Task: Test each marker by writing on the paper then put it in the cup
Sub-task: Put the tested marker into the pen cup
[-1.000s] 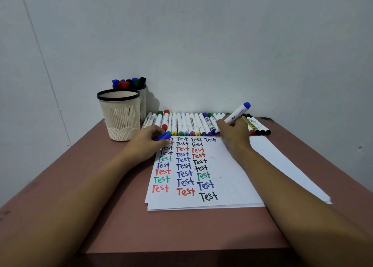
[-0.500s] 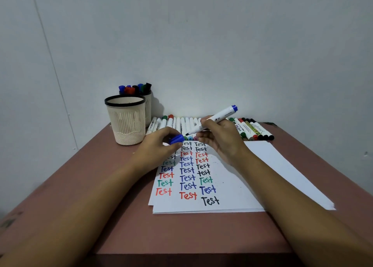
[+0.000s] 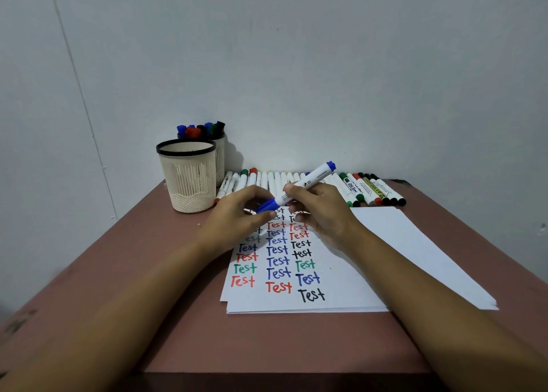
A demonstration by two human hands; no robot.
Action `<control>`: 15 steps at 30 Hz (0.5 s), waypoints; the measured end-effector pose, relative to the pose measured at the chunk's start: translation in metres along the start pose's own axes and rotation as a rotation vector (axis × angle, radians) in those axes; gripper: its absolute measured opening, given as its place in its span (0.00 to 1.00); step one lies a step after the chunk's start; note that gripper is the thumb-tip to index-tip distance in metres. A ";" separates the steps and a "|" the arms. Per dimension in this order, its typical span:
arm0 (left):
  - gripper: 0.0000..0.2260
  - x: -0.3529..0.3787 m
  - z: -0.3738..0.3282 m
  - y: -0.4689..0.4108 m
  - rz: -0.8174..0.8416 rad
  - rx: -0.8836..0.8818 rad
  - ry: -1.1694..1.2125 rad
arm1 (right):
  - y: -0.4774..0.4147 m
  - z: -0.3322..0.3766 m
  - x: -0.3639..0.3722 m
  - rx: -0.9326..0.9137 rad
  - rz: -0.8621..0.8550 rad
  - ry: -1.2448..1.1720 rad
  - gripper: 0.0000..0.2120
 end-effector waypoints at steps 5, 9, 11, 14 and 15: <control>0.12 0.001 -0.002 0.000 0.023 -0.083 -0.047 | 0.001 -0.002 -0.003 0.011 0.016 -0.010 0.09; 0.11 -0.001 -0.002 0.001 0.066 -0.115 -0.061 | 0.002 -0.002 -0.002 0.020 0.012 0.011 0.10; 0.11 0.001 -0.003 0.002 0.031 -0.069 -0.099 | 0.003 -0.002 0.000 0.014 -0.002 -0.016 0.10; 0.10 0.004 -0.004 0.003 -0.061 0.024 -0.229 | 0.004 -0.002 0.004 0.032 -0.041 -0.097 0.09; 0.09 0.004 -0.005 0.004 -0.084 0.069 -0.281 | 0.004 -0.002 0.005 0.044 -0.054 -0.127 0.09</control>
Point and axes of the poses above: each hand's wrist, its own y-axis away from the middle knuckle, its own x-axis out of the palm, z = x × y, the point moved 1 cm from there along -y, towards the middle knuckle, and after that the axes turned 8 degrees about z, right-handed, at the moved point
